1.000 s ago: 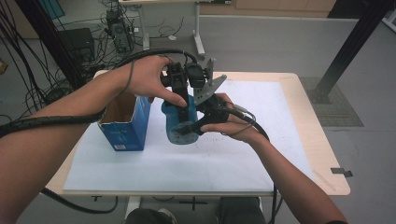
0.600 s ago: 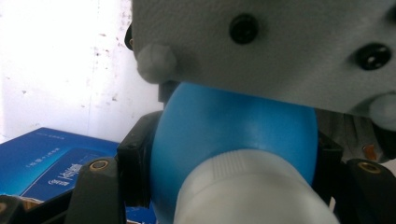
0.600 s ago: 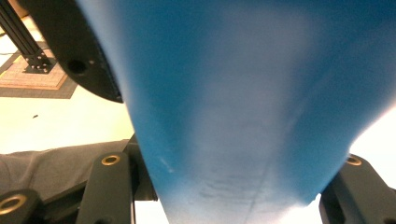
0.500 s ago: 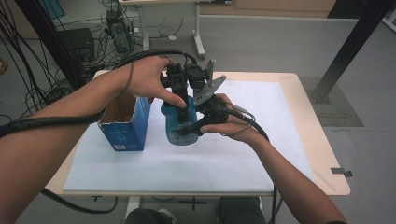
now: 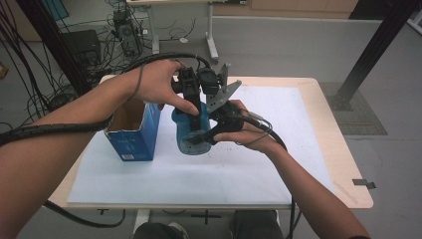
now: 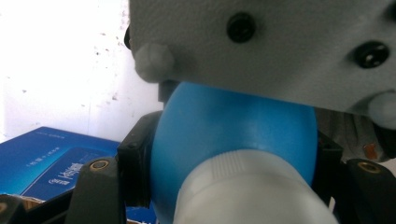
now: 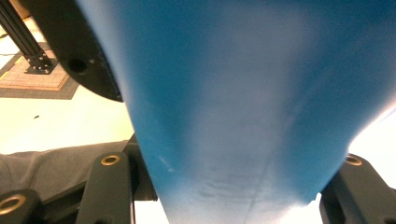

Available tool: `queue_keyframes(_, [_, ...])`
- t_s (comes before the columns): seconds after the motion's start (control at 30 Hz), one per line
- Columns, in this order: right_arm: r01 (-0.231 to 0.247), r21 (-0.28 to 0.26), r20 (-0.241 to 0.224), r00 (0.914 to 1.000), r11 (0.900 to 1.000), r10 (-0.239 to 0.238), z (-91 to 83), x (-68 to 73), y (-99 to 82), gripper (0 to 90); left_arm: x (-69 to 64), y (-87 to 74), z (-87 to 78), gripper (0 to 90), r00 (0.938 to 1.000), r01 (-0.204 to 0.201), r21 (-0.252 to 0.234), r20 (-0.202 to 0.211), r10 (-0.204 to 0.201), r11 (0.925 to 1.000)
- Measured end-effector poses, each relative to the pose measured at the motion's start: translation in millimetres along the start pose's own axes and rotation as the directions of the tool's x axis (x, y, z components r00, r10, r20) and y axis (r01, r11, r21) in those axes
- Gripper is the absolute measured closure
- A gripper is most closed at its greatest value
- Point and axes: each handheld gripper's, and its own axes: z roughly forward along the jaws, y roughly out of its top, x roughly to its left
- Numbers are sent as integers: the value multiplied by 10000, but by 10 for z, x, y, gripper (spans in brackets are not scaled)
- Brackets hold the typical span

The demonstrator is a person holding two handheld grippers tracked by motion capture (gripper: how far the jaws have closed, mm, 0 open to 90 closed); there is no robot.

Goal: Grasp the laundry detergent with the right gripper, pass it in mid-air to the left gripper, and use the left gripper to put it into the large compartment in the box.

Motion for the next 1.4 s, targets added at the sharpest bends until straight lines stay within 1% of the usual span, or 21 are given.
queue_keyframes(0.03, [3, 13, -6, 10000, 10000, -3, 0, -1, 0, 422, 5, 0, -3, 361, 10000, -49, 47, 6, 49, 10000])
queue_keyframes(0.13, [-12, -15, -9, 10000, 10000, 12, 6, -2, 0, 422, 3, -7, 4, 361, 10000, 22, -9, 5, -22, 10000])
queue_keyframes(0.53, [-37, 62, -39, 10000, 10000, 38, 20, 2, -3, 421, 2, -12, 18, 361, 10000, 13, 19, 34, -13, 10000])
queue_keyframes(0.87, [-32, 7, -2, 10000, 10000, 32, 12, 8, -8, 420, -3, -9, 11, 361, 10000, -43, 37, 4, 43, 10000])
queue_keyframes(0.97, [-14, -19, -8, 10000, 10000, 14, 13, 7, -6, 420, -6, -14, 8, 361, 10000, 6, 39, 26, -6, 10000])
queue_keyframes(1.07, [-48, -27, -21, 10000, 10000, 48, 14, 13, -5, 420, -9, -14, 7, 361, 10000, -59, 70, -7, 59, 10000])
queue_keyframes(1.1, [-8, -44, -6, 10000, 10000, 8, 16, 12, -4, 420, -13, -17, 9, 361, 10000, 7, 42, 7, -7, 10000])
queue_keyframes(1.4, [-73, -31, -43, 10000, 10000, 73, 15, 17, -7, 420, -15, -18, 11, 361, 10000, -12, 30, -4, 12, 10000])
